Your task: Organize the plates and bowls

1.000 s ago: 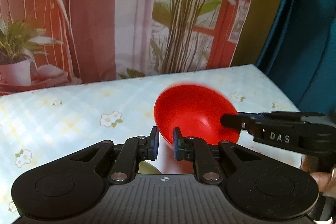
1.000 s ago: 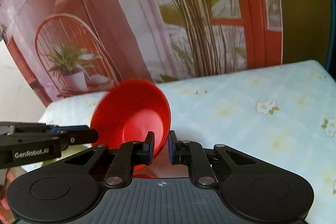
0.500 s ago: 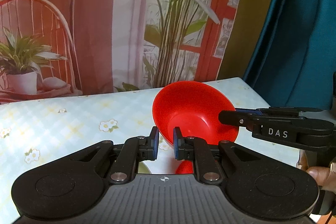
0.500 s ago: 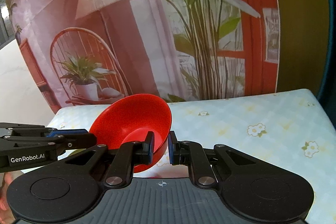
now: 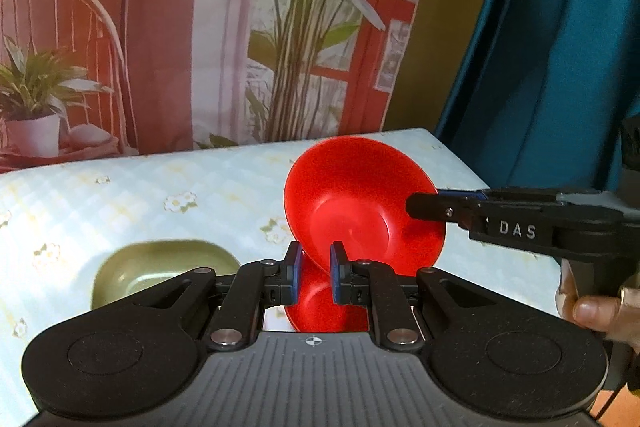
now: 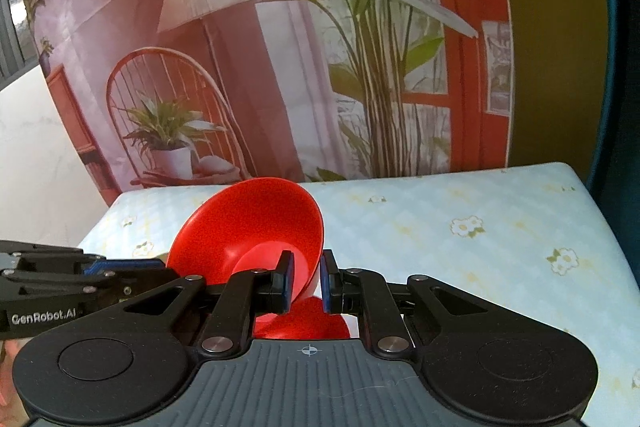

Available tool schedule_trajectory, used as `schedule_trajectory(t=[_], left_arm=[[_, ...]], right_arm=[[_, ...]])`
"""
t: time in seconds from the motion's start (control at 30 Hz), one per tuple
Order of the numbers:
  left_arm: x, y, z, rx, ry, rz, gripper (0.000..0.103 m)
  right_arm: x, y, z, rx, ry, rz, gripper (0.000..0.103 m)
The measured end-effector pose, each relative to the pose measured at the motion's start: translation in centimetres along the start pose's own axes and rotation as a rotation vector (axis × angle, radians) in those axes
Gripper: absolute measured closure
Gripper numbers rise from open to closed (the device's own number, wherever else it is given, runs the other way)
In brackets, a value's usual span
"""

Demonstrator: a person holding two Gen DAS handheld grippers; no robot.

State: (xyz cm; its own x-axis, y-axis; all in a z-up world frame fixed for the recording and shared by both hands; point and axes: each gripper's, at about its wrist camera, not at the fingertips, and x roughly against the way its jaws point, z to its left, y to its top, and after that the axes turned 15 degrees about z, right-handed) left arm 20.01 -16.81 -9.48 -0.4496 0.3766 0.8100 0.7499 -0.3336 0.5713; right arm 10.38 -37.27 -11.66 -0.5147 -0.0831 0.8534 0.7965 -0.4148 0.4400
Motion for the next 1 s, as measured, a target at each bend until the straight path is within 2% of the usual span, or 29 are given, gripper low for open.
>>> schedule_trajectory(t=[0.33,1.0], left_arm=[[-0.7,-0.7,-0.2,-0.011,-0.013,0.036,0.087],[-2.6,-1.1,0.4,0.007,-0.012,0.113,0.087]], right_arm=[[0.3,-1.0,0.1,0.011,-0.018,0.036,0.09],[-3.1,-3.2,-0.7,-0.022,-0.012,0.113,0.089]])
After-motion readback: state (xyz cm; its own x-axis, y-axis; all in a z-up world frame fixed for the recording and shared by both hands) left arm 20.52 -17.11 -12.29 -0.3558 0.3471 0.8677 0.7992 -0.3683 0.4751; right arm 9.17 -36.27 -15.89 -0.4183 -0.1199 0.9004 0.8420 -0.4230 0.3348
